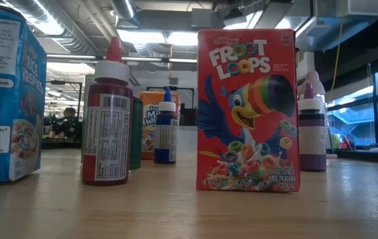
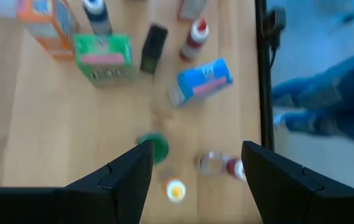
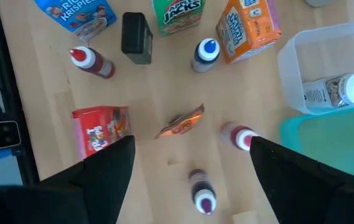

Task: Pick & Place Kitchen Items
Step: Put the yellow food coloring bottle into the gray bin

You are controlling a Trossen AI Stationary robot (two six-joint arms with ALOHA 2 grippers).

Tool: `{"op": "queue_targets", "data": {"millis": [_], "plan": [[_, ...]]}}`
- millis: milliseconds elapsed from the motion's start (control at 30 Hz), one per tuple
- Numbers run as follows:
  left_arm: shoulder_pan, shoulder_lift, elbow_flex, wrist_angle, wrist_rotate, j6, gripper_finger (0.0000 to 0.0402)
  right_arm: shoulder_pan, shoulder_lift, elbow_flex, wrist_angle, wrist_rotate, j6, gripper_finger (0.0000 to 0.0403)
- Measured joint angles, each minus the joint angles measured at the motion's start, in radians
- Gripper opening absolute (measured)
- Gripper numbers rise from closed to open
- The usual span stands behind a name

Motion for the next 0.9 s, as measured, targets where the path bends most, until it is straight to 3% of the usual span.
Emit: {"op": "queue_targets", "data": {"millis": [200, 500, 733, 900], "plan": [[-0.055, 0.032, 0.000, -0.106, 0.015, 0.027, 0.0240, 0.060, 0.000, 0.000, 0.001, 0.071, 0.092, 0.0321], [-0.177, 0.129, 0.000, -0.130, -0.085, -0.020, 0.0240, 0.111, 0.001, 0.000, 0.005, 0.123, 0.146, 0.0321], [-0.233, 0.168, -0.001, -0.132, -0.085, -0.092, 0.0240, 0.150, 0.001, 0.000, 0.006, 0.163, 0.170, 0.0321], [-0.233, 0.147, -0.082, -0.114, -0.013, -0.113, 0.0240, 0.180, 0.002, 0.000, 0.013, 0.201, 0.181, 0.0321]]}}
